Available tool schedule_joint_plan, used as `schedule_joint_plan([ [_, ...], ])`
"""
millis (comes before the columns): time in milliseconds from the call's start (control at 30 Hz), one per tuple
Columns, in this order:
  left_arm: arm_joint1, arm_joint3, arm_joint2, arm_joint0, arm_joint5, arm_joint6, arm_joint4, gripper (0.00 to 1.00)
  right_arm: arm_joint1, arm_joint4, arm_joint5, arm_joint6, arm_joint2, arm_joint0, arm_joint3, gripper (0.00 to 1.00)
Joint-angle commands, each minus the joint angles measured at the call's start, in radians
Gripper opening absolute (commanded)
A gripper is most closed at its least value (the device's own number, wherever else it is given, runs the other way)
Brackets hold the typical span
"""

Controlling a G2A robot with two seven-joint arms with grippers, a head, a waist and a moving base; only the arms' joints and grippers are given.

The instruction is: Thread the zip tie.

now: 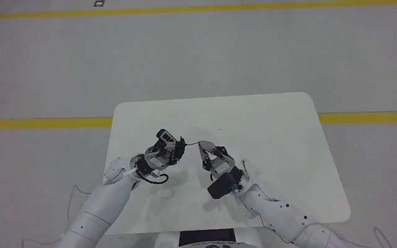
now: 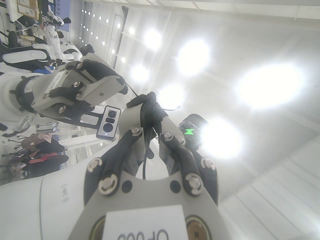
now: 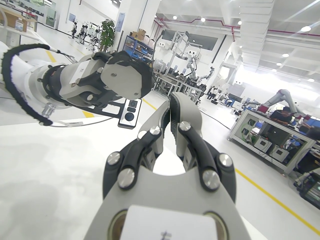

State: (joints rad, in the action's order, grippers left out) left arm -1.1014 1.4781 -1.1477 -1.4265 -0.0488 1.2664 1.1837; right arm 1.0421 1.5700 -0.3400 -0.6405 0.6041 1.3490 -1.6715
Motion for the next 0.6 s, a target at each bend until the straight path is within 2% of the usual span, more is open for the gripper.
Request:
schedule_joint_plan([
  [0,0.0,0.0,0.0,0.0,0.0,0.0,0.0,0.0,0.0,0.0,0.0,0.002,0.002,0.001,0.001,0.0],
  [567,0.0,0.0,0.0,0.0,0.0,0.0,0.0,0.0,-0.002,0.0,0.0,0.016,0.012,0.007,0.005,0.0],
])
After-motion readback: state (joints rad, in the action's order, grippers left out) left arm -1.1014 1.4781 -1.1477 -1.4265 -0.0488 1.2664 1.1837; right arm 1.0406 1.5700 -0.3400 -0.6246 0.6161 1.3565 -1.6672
